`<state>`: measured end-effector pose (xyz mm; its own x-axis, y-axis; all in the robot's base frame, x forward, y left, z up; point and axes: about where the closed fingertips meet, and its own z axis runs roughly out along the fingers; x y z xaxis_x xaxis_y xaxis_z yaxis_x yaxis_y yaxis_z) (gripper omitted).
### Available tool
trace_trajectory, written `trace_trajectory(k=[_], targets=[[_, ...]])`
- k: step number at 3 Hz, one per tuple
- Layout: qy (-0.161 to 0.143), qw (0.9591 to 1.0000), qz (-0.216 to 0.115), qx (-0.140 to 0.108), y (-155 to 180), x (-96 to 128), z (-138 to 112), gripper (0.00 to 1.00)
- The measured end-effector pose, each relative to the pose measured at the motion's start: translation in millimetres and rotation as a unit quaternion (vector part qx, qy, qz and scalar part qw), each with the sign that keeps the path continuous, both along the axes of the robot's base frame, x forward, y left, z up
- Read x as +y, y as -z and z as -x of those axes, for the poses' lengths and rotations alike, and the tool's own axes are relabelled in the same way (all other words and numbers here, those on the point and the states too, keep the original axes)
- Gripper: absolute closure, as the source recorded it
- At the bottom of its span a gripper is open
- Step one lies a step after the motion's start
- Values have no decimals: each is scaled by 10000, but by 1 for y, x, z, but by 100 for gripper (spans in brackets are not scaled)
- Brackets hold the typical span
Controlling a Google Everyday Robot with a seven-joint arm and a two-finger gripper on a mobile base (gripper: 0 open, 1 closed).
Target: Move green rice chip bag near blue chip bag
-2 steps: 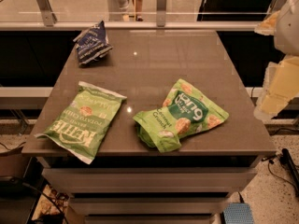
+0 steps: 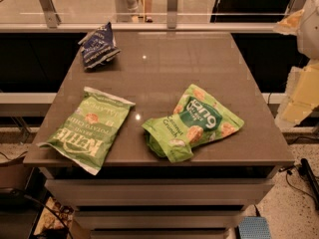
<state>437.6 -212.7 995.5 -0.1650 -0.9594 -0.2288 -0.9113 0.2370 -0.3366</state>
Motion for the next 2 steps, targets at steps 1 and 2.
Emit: trace_trajectory(k=[1, 2], targets=[[-502, 9981, 170, -306, 1, 5, 3, 0], [-1132, 9913, 382, -550, 5, 14, 4, 0]])
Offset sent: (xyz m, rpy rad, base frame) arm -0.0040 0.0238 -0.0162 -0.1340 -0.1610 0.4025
